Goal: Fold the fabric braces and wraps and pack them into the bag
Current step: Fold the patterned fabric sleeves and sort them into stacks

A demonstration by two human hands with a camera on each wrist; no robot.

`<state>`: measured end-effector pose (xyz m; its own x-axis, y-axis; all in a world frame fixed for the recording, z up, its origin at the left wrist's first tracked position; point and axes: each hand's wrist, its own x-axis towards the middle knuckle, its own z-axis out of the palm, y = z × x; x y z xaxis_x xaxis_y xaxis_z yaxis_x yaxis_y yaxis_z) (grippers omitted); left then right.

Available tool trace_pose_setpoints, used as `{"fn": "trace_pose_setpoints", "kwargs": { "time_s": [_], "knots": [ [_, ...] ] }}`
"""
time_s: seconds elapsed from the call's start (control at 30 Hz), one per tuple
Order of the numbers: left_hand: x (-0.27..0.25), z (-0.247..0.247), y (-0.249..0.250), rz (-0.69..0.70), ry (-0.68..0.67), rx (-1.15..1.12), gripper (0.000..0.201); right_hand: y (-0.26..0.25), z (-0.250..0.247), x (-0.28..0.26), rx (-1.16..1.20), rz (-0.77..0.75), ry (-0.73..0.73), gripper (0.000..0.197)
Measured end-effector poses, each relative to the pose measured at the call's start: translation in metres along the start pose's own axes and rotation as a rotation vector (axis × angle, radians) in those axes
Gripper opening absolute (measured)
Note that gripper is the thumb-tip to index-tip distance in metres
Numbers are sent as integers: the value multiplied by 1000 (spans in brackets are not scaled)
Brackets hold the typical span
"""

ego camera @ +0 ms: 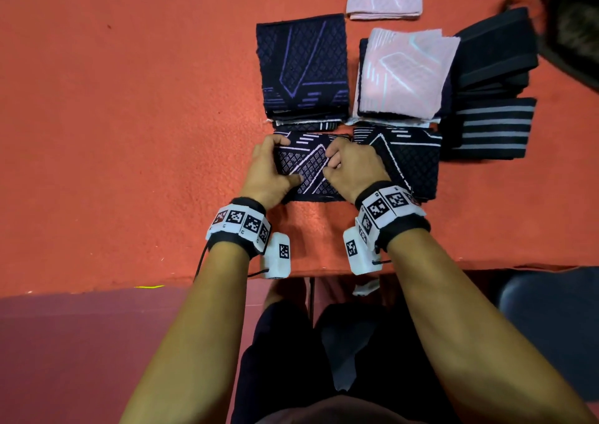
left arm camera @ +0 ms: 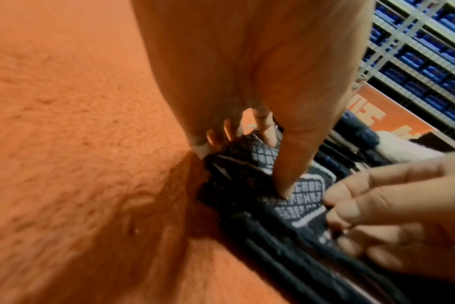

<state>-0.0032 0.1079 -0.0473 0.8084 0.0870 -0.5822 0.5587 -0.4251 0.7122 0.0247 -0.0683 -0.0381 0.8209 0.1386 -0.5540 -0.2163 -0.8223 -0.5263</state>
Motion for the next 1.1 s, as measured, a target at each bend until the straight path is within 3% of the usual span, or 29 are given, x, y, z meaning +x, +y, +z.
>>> {"fn": "trace_pose_setpoints", "kwargs": {
  "time_s": [0.17,0.37,0.53,0.73,0.97,1.1],
  "knots": [
    [-4,-1,8,40,178,165,45,-6,-6,-1,-34,-32,-50,29],
    [1,-6,9,49,176,216,33,4,-16,-12,105,20,10,24],
    [4,-6,25,57,68,135,16,-2,-24,-24,83,12,-50,21],
    [8,-1,63,26,-126,168,13,-24,-55,-22,5,31,-62,24],
    [13,-16,132,120,-203,303,13,-50,-110,-21,-39,59,-2,16],
    [27,-29,180,184,-205,344,16,-62,-148,-9,-68,68,71,22]
  ]
}}
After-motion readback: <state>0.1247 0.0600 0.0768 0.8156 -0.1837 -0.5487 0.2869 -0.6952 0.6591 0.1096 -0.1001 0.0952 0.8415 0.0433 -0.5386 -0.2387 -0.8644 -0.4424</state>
